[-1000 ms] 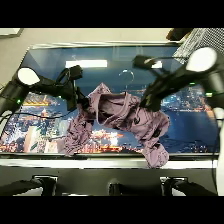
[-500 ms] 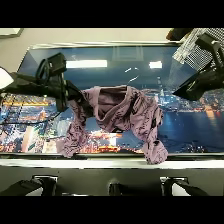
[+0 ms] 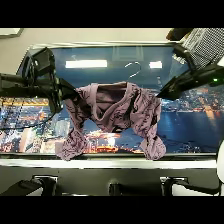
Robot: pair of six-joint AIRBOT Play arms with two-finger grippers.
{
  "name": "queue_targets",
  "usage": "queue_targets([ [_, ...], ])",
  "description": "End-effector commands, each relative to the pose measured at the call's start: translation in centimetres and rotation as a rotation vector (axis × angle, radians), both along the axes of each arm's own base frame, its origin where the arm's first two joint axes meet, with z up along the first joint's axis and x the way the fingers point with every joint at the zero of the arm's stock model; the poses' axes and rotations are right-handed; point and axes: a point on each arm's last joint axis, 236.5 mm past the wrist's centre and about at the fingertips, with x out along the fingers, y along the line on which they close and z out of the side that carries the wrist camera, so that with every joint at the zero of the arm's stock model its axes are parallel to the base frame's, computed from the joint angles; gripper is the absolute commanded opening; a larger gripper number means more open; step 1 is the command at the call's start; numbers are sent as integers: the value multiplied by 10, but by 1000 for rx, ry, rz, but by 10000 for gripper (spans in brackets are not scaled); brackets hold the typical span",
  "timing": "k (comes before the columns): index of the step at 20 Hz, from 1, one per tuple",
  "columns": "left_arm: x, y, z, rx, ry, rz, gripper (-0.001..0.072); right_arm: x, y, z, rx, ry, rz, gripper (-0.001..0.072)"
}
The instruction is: Fold the clothes and pants, and hang the long-sleeved shirts on hangers.
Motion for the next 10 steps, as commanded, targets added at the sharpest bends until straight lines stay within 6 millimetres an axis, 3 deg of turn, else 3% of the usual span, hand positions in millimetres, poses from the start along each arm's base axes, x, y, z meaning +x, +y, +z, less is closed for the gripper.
queue_targets([
  [1,0,0,2,-2,-4,1,23,8,27,-23,26,32,59,507],
  [5,0,0,1,-2,-3,1,23,-2,38,-43,33,118,115,477],
  [7,0,0,1,-2,-3,1,23,-9,41,-40,42,124,149,200],
  [8,0,0,1,-2,-3,1,23,-17,43,-36,55,143,174,26],
  [10,0,0,1,-10,12,15,26,-28,45,-26,69,151,198,34],
])
